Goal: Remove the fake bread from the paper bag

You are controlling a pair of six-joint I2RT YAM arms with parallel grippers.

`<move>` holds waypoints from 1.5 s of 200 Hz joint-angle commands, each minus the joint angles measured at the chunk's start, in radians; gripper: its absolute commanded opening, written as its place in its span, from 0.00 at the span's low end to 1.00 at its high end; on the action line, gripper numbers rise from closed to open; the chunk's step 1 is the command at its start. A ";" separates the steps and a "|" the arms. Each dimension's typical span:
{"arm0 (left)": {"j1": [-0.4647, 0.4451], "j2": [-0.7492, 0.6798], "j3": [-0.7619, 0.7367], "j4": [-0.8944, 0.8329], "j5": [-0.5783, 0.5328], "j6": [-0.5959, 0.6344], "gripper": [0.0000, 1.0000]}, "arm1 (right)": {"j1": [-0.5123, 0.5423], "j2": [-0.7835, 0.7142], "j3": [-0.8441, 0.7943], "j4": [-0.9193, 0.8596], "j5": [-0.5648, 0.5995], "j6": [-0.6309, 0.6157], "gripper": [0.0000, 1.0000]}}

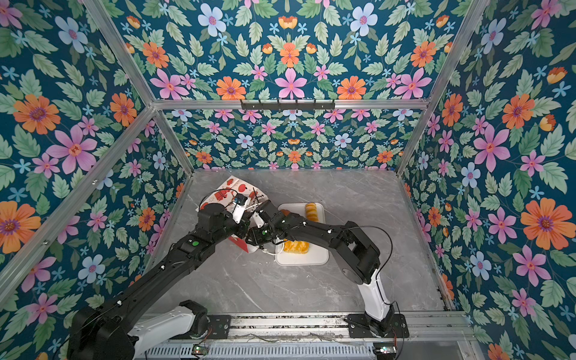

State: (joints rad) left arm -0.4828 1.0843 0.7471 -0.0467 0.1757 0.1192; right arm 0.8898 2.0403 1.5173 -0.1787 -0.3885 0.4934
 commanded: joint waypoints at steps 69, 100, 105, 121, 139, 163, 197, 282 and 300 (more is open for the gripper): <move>-0.011 -0.006 -0.014 -0.024 0.078 -0.023 0.00 | -0.002 0.027 -0.011 0.272 -0.033 0.035 0.31; -0.011 -0.019 -0.017 -0.027 0.054 -0.018 0.00 | -0.003 0.018 -0.040 0.284 -0.043 0.042 0.23; -0.011 -0.022 -0.018 -0.029 0.049 -0.017 0.00 | -0.003 0.013 -0.047 0.286 -0.040 0.041 0.22; -0.011 -0.030 -0.018 -0.040 0.036 -0.010 0.00 | -0.009 -0.007 -0.072 0.278 -0.032 0.039 0.18; -0.012 -0.040 -0.018 -0.048 0.020 -0.008 0.00 | -0.015 -0.035 -0.099 0.259 -0.026 0.028 0.12; -0.010 -0.036 -0.011 -0.054 0.002 -0.001 0.00 | -0.027 -0.081 -0.132 0.197 -0.010 0.005 0.05; -0.011 -0.015 0.011 -0.066 -0.014 0.017 0.00 | -0.034 -0.150 -0.176 0.124 0.001 -0.024 0.01; -0.008 0.013 0.056 -0.090 -0.061 0.044 0.00 | -0.043 -0.259 -0.248 0.031 0.017 -0.060 0.00; -0.010 0.020 0.071 -0.105 -0.058 0.050 0.00 | -0.044 -0.274 -0.252 0.034 0.020 -0.071 0.00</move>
State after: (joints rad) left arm -0.4927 1.0988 0.7979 -0.1364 0.1276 0.1585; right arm 0.8474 1.7863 1.2682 -0.1616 -0.3840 0.4561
